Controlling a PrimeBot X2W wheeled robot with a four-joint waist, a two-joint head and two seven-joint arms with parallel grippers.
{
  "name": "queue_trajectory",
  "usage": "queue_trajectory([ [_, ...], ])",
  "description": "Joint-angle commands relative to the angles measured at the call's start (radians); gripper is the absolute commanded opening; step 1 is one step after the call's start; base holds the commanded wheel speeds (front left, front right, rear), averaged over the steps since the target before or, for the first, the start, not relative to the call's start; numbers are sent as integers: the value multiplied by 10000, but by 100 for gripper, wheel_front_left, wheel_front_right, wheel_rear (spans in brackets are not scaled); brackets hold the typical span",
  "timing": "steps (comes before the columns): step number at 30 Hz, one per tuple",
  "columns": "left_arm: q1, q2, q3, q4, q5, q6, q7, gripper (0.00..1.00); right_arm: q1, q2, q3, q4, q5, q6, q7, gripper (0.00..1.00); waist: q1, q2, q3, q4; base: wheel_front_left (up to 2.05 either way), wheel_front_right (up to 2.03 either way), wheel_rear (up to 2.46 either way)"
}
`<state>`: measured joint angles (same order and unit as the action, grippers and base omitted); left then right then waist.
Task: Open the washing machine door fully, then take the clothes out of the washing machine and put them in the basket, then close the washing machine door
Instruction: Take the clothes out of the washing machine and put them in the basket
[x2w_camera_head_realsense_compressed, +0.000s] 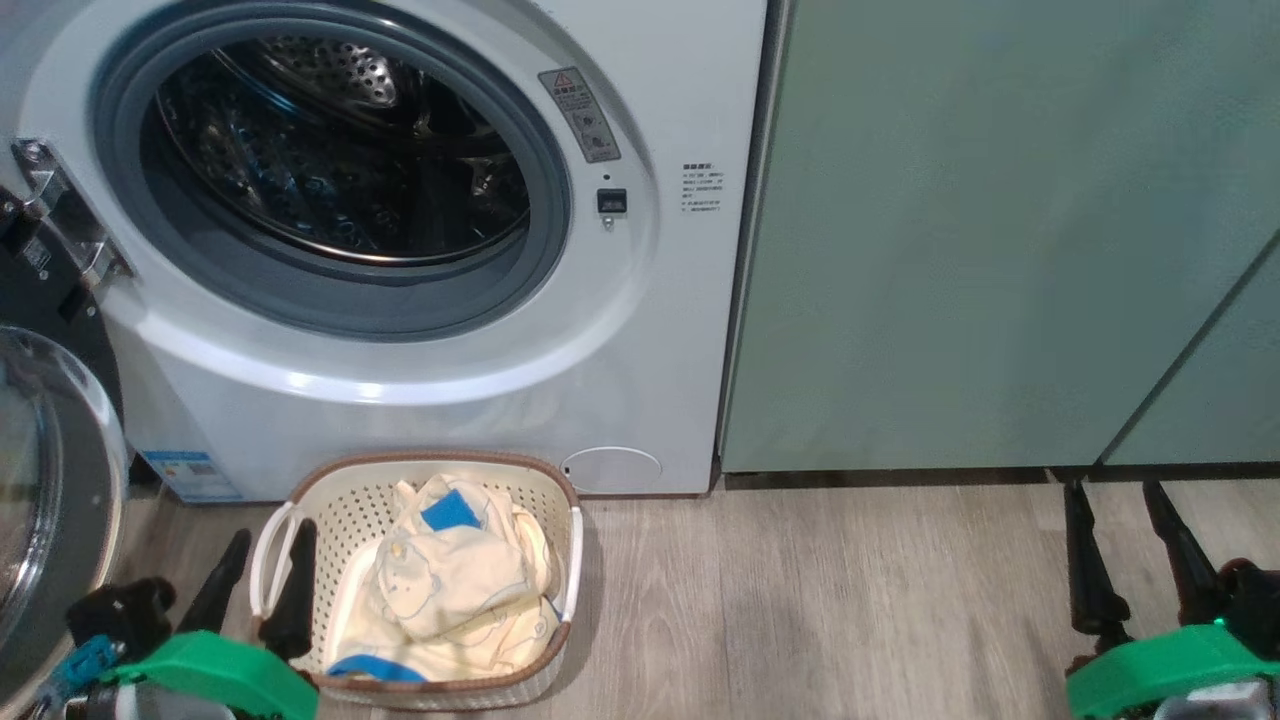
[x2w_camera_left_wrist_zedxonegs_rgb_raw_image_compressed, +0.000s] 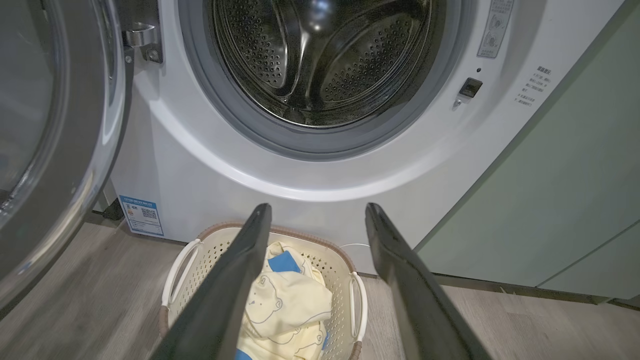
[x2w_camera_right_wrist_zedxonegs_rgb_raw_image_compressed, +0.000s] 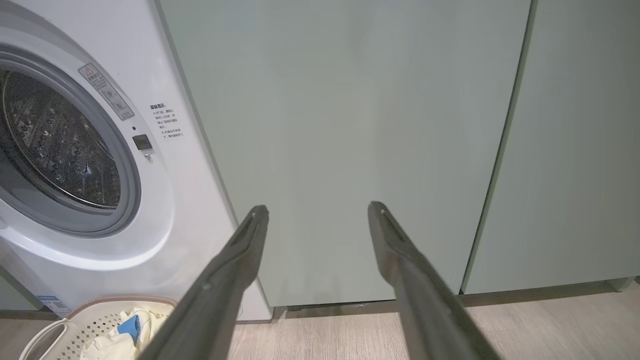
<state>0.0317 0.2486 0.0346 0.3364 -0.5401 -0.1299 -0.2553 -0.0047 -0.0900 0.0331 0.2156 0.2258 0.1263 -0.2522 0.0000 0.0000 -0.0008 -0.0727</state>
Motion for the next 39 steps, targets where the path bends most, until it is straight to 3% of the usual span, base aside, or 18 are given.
queue_trajectory([
  [1,-613,209,397,-247,-91,-7,-64,100,-317,-177,211,-322,-38,44,-96,100,0,0,0,5,0,0,0],
  [39,-593,93,627,-519,227,-8,-65,100,-279,-220,253,-338,19,44,-96,100,0,0,37,98,0,0,0],
])
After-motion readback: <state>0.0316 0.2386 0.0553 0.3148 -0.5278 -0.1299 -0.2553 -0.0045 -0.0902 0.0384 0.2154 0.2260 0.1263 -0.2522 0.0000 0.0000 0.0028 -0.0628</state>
